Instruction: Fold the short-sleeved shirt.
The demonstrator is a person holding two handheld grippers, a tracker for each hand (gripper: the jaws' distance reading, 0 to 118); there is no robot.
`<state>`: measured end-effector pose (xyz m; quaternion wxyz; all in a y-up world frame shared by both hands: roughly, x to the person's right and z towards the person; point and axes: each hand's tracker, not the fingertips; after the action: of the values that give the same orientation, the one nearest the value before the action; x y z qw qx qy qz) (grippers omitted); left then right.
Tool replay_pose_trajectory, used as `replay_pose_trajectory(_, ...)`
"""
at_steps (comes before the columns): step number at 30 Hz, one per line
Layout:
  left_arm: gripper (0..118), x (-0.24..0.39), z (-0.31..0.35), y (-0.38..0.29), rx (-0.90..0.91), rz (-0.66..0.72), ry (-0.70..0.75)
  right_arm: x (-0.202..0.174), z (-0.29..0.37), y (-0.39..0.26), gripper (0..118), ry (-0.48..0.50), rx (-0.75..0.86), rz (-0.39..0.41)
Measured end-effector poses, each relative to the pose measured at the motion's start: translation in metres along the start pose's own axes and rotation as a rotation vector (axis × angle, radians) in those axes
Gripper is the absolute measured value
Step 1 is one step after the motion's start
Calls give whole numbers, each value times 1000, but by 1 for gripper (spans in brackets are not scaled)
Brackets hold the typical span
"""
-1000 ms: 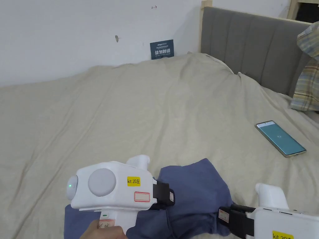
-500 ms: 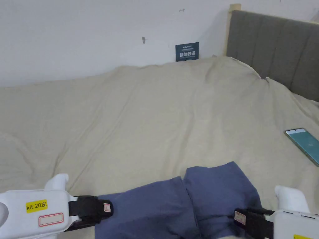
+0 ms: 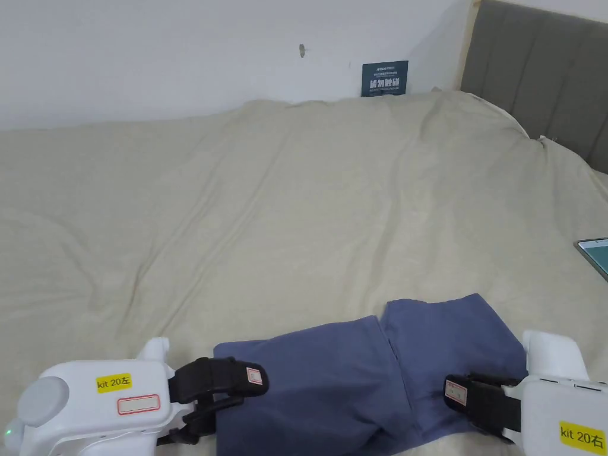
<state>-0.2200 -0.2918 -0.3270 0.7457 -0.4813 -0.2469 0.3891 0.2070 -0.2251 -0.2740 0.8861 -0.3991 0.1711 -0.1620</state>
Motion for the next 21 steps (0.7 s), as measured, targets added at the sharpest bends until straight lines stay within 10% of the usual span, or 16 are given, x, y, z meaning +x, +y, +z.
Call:
replay_pose_trajectory(2,82,-1,-5,7,-7,-6,0,-1,-1,0,0,-5,-3,5)
replay_pose_trajectory(4,20,-3,-19,11,-53,-7,119,-1,-4,1,0,-8,-9,4)
replay_pose_trajectory(21,16,-29,38,4,-10,37,70,-6,-9,0,0,-14,-38,22)
